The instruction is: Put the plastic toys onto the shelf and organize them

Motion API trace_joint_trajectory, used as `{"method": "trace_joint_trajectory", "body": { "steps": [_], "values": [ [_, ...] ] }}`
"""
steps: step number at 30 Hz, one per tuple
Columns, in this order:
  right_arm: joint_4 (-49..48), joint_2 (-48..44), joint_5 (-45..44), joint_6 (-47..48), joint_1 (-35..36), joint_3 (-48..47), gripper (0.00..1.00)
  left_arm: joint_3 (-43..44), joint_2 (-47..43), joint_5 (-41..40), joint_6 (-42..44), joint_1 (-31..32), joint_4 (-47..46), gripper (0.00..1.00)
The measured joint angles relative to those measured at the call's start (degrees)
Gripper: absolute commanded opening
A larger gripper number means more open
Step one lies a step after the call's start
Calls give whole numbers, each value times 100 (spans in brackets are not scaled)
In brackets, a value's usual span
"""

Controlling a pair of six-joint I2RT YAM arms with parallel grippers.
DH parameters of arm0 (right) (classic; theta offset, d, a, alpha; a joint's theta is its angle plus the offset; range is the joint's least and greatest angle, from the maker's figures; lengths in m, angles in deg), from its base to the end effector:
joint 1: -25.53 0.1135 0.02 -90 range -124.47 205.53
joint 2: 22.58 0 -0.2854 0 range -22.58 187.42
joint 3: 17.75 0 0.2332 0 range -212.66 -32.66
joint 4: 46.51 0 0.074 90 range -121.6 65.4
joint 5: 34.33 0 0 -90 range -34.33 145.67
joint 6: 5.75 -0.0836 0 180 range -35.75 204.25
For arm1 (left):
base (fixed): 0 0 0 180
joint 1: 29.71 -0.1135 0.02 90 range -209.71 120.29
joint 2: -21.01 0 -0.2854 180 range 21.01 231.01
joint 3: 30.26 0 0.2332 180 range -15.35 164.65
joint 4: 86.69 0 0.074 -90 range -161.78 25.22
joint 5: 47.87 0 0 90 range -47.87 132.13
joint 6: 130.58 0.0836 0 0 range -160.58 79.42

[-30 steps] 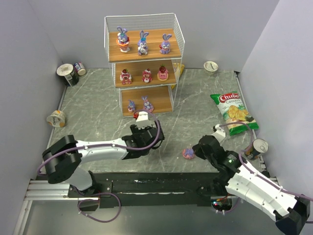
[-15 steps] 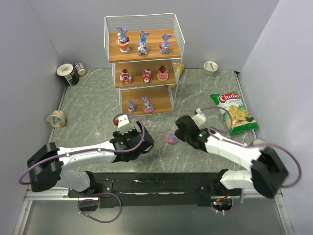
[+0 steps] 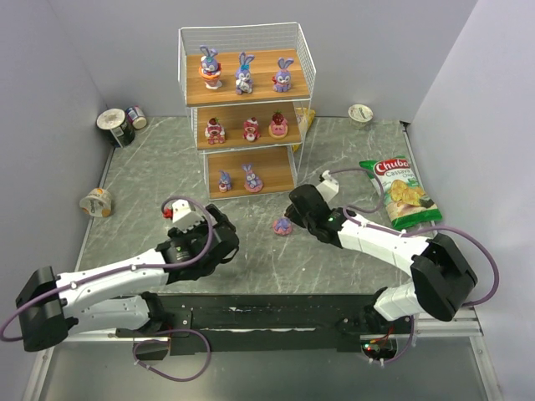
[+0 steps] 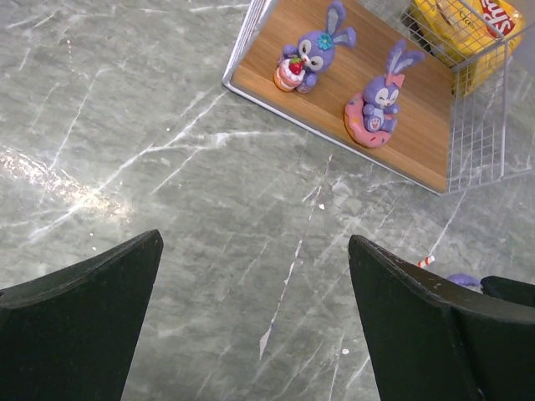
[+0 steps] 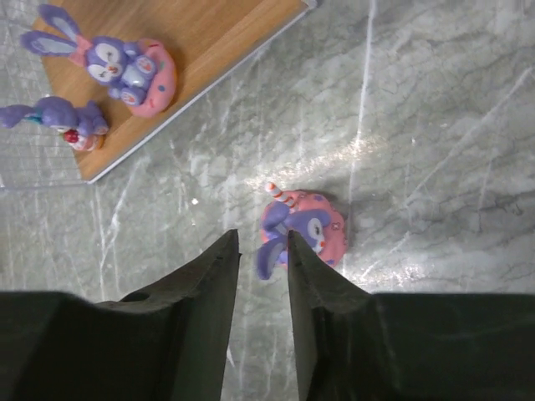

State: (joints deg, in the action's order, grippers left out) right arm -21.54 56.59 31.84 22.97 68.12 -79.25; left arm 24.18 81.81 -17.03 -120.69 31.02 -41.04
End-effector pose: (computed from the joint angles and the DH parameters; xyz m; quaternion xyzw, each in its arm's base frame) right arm 0.2432 0.1777 0.2211 0.2273 0.8707 0.1928 0.3912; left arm 0.1528 -0.1258 0.2447 -0.2968 0.7835 -0.1103 0.5346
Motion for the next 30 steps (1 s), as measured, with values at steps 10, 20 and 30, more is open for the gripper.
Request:
{"method": "trace_joint_trajectory", "body": {
  "steps": [10, 20, 30],
  "values": [
    [101, 9, 212, 275, 0, -245, 26, -407, -903, 286, 470, -278, -133, 99],
    [433, 87, 232, 562, 0, -367, 30, -468, -1029, 446, 732, -468, -140, 99],
    [529, 146, 308, 780, 2, -367, 29, -562, -1029, 535, 855, -568, -256, 99]
  ]
}}
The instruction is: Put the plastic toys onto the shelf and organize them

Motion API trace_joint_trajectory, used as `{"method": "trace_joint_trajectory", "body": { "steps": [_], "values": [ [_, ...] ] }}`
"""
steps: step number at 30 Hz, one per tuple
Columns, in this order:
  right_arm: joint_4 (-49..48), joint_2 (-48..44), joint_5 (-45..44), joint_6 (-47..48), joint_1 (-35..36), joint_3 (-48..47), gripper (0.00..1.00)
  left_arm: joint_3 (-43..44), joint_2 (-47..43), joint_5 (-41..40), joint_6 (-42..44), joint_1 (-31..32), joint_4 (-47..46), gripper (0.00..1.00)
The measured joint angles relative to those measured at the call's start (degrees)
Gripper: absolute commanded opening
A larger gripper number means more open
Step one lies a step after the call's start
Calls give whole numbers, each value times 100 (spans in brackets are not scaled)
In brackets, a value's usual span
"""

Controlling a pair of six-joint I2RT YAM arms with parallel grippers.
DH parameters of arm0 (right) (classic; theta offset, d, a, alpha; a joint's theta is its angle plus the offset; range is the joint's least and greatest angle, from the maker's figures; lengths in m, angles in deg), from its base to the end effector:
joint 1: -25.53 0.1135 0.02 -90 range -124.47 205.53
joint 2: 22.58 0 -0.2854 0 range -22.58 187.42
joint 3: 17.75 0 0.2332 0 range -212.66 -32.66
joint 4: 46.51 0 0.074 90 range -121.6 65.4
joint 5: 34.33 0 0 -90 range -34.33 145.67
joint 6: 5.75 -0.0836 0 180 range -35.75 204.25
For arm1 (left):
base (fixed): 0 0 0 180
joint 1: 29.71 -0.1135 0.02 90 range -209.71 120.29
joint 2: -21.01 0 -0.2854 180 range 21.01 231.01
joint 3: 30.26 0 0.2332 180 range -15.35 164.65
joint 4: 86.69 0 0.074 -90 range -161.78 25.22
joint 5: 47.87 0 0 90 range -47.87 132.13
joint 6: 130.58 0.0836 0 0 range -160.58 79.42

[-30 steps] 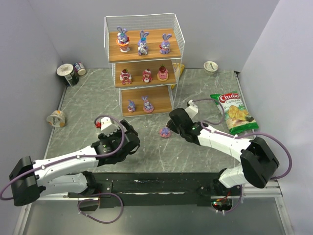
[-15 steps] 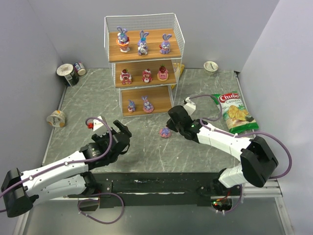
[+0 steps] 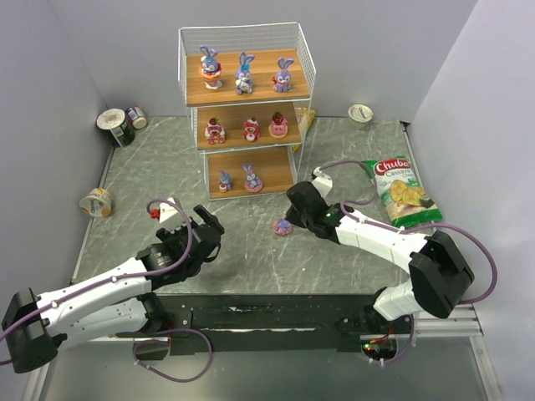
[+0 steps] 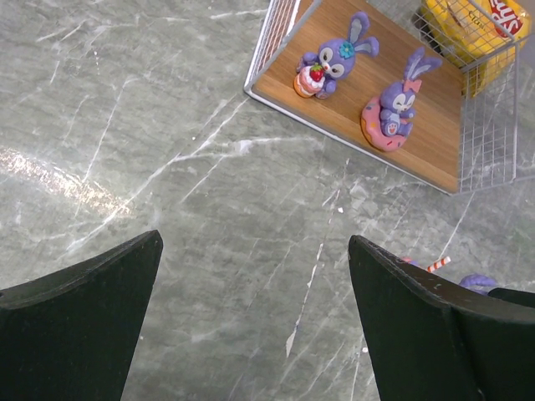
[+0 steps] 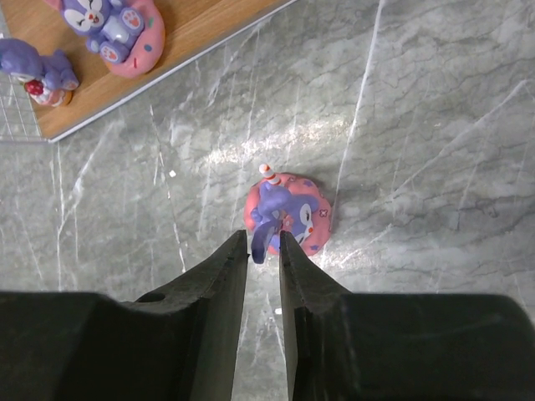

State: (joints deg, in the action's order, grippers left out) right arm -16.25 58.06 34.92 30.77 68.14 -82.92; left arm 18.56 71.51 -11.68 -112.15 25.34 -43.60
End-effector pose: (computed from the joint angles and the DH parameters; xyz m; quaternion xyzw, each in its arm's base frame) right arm 0.2442 0.1844 0.2239 0.1539 0.9006 0.1641 0.3718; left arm 0.1465 -0.0918 0.2400 -0.2905 0.7897 -0.1188 0.5272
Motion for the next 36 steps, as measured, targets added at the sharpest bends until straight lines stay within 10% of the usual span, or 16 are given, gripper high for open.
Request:
{"method": "trace_joint_trajectory", "body": {
  "steps": [7, 36],
  "values": [
    [-46, 72, 138, 42, 15, 0, 0, 0, 0, 0, 4, -48, -50, 99],
    [302, 1631, -1473, -636, -28, -2044, 0, -122, -476, 138, 658, -590, -98, 99]
  ]
}}
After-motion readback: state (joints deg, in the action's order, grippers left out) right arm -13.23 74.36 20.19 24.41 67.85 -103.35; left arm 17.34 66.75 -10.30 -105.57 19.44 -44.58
